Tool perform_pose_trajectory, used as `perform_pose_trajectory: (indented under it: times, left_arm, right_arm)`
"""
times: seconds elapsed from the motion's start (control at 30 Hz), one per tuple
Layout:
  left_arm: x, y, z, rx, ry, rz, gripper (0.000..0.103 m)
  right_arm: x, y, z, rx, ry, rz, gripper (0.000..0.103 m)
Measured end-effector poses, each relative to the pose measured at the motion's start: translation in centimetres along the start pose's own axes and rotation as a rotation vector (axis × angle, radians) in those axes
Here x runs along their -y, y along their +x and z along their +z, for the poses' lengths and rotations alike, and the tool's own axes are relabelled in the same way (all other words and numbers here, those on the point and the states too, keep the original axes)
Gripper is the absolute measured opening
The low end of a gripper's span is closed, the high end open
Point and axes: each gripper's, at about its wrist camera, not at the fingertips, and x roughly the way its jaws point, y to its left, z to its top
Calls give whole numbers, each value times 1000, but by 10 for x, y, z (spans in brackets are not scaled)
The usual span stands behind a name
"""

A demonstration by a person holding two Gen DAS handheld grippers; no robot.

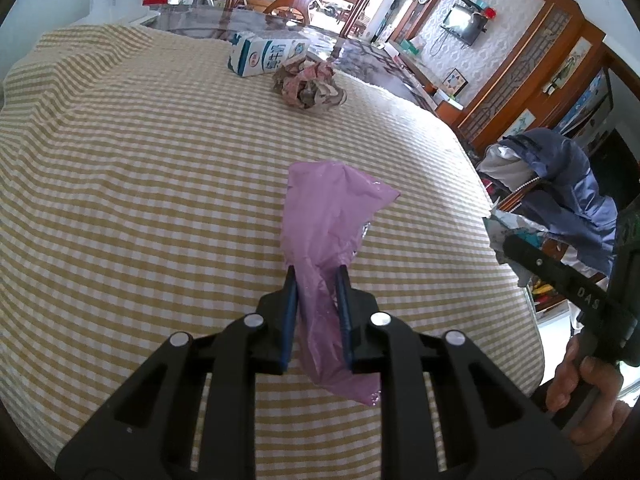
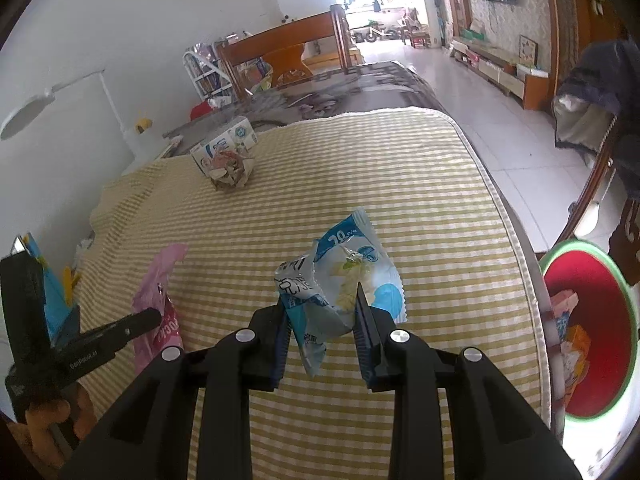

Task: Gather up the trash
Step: 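Carry the pink bag and blue-white wrapper over the red bin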

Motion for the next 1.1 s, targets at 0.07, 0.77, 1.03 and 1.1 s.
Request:
perform_pose_trajectory:
  times: [0.07, 0.77, 1.03, 1.1]
  left_arm:
    - [4, -3, 1, 7, 2, 2, 18]
    - [70, -13, 6, 14, 72, -31, 18]
    - [104, -11, 7, 16, 130, -61, 18]
    - [111, -11, 8, 19, 140, -69, 18]
  right_arm:
    - [1, -4, 1, 11, -1, -11, 28]
    - [23, -40, 4, 96, 40, -16, 30]
    - [40, -54, 5, 127, 89, -41, 30]
    - [46, -56, 5, 127, 108, -42, 30]
